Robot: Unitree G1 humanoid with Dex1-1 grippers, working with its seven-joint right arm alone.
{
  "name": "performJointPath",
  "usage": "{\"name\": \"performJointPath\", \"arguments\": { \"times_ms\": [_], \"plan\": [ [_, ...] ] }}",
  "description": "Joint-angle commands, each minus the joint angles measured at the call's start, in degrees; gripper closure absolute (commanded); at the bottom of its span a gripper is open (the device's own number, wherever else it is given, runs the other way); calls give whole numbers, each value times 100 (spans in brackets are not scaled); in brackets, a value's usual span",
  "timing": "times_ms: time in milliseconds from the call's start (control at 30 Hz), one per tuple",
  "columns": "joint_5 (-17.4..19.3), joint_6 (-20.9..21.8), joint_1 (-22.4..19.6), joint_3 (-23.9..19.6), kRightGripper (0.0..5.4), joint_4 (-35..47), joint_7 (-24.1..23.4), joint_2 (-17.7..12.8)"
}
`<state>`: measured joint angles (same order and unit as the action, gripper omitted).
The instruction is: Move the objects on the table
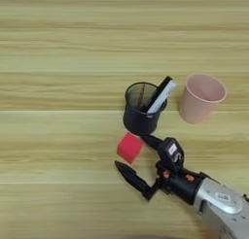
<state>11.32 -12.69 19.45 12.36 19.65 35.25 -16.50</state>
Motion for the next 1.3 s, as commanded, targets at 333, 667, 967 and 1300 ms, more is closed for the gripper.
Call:
{"name": "performJointPath", "arguments": {
  "times_ms": [333, 667, 967, 1300],
  "plan": [
    [-158, 408, -292, 22, 4, -287, -137, 89],
    [-228, 554, -391, 35, 4, -533, -196, 115],
    [-296, 656, -501, 73, 4, -830, -203, 149],
    [-312, 684, -506, 80, 127, -871, -197, 155]
  ]
}}
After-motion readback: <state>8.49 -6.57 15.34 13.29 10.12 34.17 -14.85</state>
